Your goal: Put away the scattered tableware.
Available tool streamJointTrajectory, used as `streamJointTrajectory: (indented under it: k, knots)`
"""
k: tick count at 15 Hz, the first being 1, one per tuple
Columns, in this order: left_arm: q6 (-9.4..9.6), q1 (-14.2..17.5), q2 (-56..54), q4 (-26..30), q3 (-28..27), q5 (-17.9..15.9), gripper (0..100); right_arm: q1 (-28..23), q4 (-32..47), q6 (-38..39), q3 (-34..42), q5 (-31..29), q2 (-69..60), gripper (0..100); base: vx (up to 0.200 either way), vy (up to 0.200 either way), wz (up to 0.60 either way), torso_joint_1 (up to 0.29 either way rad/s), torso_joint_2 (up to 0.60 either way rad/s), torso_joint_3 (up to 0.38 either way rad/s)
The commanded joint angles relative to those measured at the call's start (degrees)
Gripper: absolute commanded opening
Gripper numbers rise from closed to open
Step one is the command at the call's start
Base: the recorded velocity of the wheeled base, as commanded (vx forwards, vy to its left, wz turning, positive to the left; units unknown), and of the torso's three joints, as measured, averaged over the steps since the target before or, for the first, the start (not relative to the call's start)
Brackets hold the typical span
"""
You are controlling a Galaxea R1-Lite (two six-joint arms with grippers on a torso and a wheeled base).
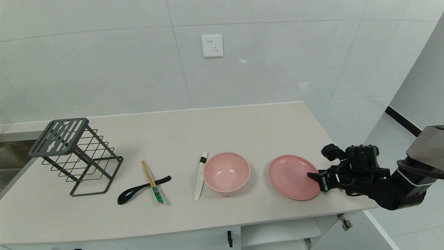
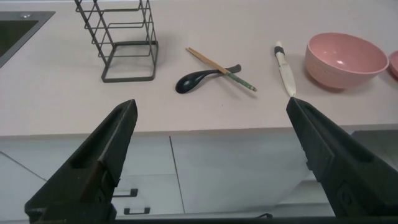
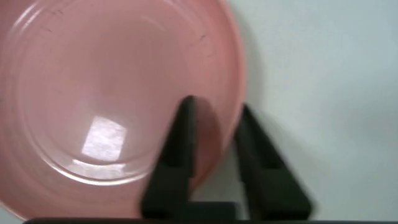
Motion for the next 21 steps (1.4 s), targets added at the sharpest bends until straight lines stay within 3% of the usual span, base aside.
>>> streamJointTrajectory:
  k: [1, 7, 16, 18, 21]
  knots:
    - [-0.02, 0.0, 0.0, -0.1, -0.1, 0.0, 100, -1.5, 0.6, 0.0, 0.0, -0.1, 1.7, 0, 0.000, 0.000, 0.00, 0.000, 0.00, 0.000]
    - [-0.28, 0.0, 0.0, -0.1, 0.0, 0.0, 100, -2.2, -1.3, -0.1, 0.1, 0.1, -3.9, 0, 0.000, 0.000, 0.00, 0.000, 0.00, 0.000]
    - [-0.46, 0.0, 0.0, -0.1, 0.0, 0.0, 100, -1.9, -5.2, -0.6, 10.6, 0.5, -30.2, 0, 0.000, 0.000, 0.00, 0.000, 0.00, 0.000]
    - [-0.02, 0.0, 0.0, -1.6, 0.0, -0.1, 100, -1.3, -5.2, -0.5, 14.2, 0.6, -36.8, 0, 0.000, 0.000, 0.00, 0.000, 0.00, 0.000]
    - [0.33, 0.0, 0.0, -11.2, 0.0, -1.4, 100, -0.7, -5.2, -0.5, 18.9, 0.6, -45.4, 0, 0.000, 0.000, 0.00, 0.000, 0.00, 0.000]
